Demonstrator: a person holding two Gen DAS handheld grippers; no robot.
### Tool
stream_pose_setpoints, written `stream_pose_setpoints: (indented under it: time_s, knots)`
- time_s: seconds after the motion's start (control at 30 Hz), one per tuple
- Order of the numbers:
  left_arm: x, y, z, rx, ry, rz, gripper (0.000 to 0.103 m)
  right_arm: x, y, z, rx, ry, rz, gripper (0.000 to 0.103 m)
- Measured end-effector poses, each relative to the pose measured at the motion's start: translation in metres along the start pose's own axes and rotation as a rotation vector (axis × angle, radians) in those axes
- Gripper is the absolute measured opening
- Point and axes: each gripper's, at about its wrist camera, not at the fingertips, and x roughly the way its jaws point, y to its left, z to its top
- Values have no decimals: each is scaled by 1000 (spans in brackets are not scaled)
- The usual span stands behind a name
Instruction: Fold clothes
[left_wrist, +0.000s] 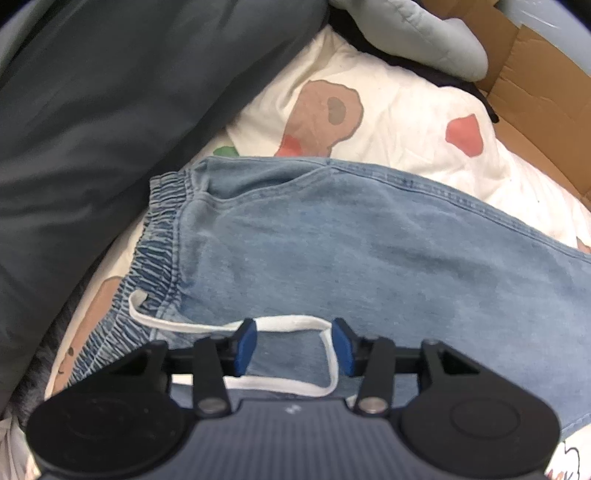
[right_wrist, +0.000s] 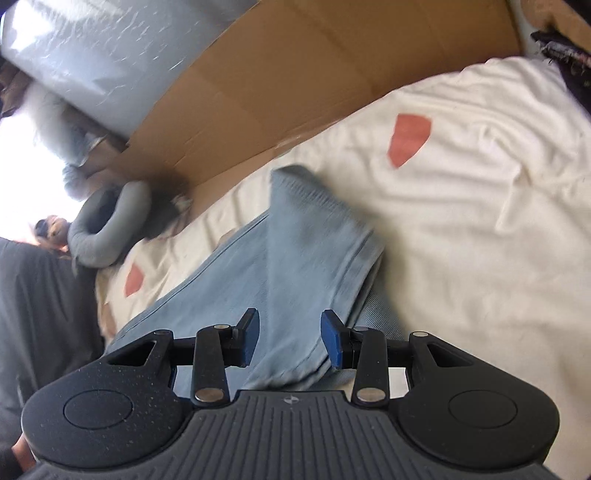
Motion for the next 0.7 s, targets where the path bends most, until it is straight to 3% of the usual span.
stream_pose_setpoints:
  time_s: [0.07,0.3,0.43,0.6,0.7]
  knots:
    - [-1,1,0,-9,0,-4,58,1,-5,7,10,-19,-21,50]
    - [-4,5,-9,-21,16,-42,67,21,-37,16,175,-35,-51,61]
    - [-6,12,-13,-50,23,-74,76,38,-55,18,308,-26,-27,61]
    - [-7,16,-15,-76,34,-82,80,51,-60,19,353,-9,-22,60]
    - [-5,16,-15,-72,38,-84,81,52,-59,23,351,-3,-2,42]
